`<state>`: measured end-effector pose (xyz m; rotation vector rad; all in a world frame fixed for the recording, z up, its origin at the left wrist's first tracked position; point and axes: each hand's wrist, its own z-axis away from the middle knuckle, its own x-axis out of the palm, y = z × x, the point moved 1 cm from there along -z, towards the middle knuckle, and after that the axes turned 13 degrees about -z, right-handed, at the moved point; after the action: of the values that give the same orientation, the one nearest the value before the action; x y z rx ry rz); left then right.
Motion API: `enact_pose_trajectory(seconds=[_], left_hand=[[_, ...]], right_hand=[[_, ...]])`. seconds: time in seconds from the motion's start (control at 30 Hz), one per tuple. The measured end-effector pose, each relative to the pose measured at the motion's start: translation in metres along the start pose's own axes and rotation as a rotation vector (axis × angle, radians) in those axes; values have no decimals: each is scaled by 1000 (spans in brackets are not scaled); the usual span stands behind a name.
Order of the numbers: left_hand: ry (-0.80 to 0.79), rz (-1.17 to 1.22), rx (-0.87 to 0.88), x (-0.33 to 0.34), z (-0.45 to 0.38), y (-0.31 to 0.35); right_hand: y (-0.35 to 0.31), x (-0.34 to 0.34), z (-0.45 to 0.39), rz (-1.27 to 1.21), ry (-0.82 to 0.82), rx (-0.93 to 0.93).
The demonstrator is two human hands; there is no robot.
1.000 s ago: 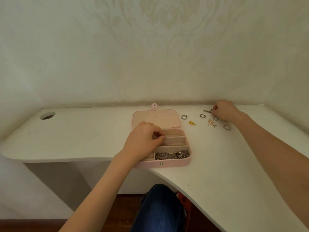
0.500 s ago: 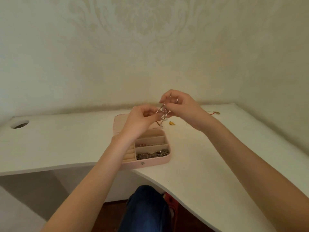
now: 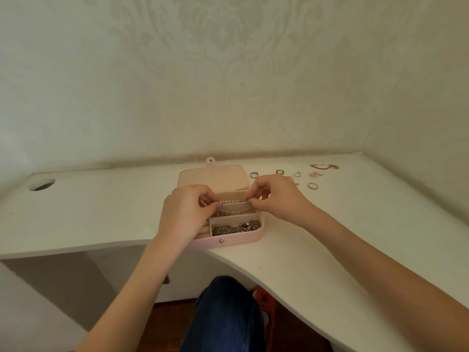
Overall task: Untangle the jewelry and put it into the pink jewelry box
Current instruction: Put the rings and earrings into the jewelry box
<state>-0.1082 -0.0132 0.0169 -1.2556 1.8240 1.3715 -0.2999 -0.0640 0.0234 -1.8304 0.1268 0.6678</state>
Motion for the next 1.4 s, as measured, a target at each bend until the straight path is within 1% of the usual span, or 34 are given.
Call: enact_pose_trajectory(seconds=[0.13,0.27,0.37,0.47,0.53,0.6,0.67,0.73,0.83,0.93,0.97,1.07,1.17,1.27,1.33,1.4], left_hand=[[-37,-11,2,3,-1,-3],[-105,-45,53,0,-4,-5],[-64,-31,113,-2,-6,-6],[-76,26,172,4,-3,-4],[-104,63,152,8,-3,-3],[-107,83,109,9,-4,-3],[-110,85,105,9,-6,-1],[-131,90,111,10,-9,3],[-162,104,113,13,-14,7],[-157,97,109,16,-18,10],[-152,93,106,17,-19,10],[-133,96,100,21,-20,12],[-119,94,107,22,-19,13],[-121,112,95,22,-19,13],[-113,160,81,21,-21,13],[-97,224,70,19,-22,13]], right_hand=[[-4,1,4,132,-43,-29],[-6,1,5,186,-81,-33],[-5,-2,0,169,-71,-59],[8,-18,-13,154,34,-51],[27,-35,-25,168,148,-25],[49,-54,-35,180,299,5],[71,-75,-43,196,439,67],[92,-95,-50,247,532,167],[118,-118,-56,418,608,274],[137,-128,-57,543,607,387],[141,-128,-58,561,606,399],[146,-128,-63,505,668,354],[149,-127,-63,478,690,310],[141,-126,-62,405,698,178],[121,-122,-66,255,650,42],[90,-113,-70,71,551,-44]])
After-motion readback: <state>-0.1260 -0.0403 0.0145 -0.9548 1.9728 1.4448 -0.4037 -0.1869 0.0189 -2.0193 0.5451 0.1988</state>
